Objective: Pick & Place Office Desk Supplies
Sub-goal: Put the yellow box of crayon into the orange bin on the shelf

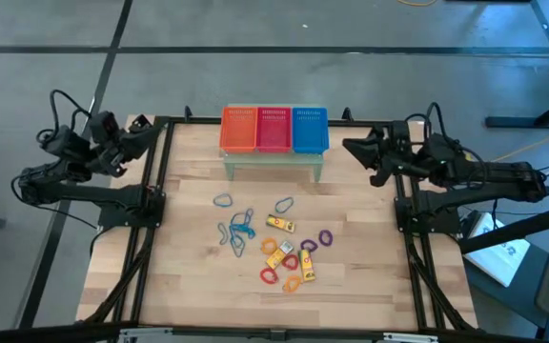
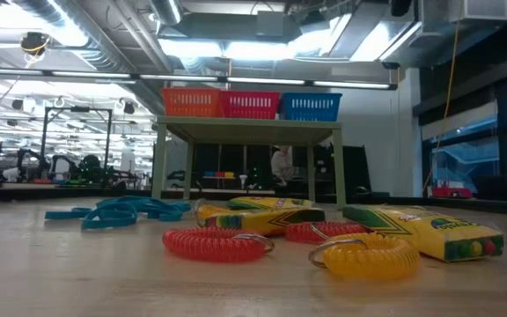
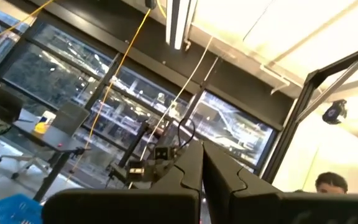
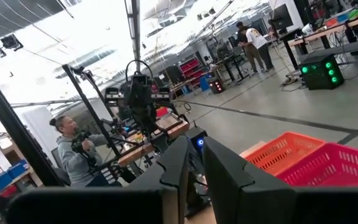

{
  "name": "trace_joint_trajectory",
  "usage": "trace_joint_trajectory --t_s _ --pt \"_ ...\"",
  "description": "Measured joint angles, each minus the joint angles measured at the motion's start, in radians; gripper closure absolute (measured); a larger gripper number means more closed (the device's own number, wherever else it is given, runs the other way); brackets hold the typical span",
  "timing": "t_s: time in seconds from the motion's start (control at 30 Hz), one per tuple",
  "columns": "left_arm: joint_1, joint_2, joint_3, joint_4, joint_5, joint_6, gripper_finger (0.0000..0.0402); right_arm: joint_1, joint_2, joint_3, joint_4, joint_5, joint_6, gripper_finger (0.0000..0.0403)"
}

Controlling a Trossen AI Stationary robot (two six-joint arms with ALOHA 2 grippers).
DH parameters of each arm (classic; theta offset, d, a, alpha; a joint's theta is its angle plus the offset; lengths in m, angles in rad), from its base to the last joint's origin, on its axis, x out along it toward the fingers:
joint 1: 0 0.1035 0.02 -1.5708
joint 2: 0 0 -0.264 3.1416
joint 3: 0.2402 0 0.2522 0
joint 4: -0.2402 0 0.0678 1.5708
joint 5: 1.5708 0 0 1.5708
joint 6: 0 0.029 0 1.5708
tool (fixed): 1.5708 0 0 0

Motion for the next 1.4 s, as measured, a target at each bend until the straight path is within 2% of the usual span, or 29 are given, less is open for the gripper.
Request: trace_joint_trajectory --t_s 0.23,0.33,0.5,0.57,0.7,0.77,1.0,1.2,1.4 --pt "0.0 0.0 0.0 0.08 -0.025 -0.063 0.0396 0.0 0.012 0.0 0.027 0.0 0.03 0.035" --pt "0.0 0.0 0.0 0.103 0.013 -0.1 0.0396 0.0 0.012 0.0 0.028 0.0 0.014 0.035" --pt "0.0 0.007 0.0 0.101 -0.013 -0.015 0.0395 0.0 0.012 0.0 0.029 0.0 0.01 0.035" --pt "0.0 0.009 0.0 0.098 -0.006 -0.052 0.0396 0.0 0.012 0.0 0.028 0.0 0.008 0.035" --pt "0.0 0.028 0.002 0.06 -0.072 -0.167 0.0396 0.0 0.012 0.0 0.029 0.0 -0.01 0.035" --pt "0.0 0.057 0.002 0.053 -0.051 -0.151 0.0395 0.0 0.012 0.0 0.04 0.0 -0.038 0.035" --pt "0.023 0.232 0.002 0.1 -0.07 -0.112 0.0395 0.0 0.012 0.0 0.182 0.061 -0.124 0.035" --pt "0.076 0.481 0.002 0.102 0.081 -0.196 0.0379 0.0 0.013 0.0 0.297 0.069 -0.124 0.035" --pt "0.147 0.715 0.026 0.083 0.285 -0.147 0.031 -0.001 0.013 0.0 0.346 0.086 -0.117 0.035"
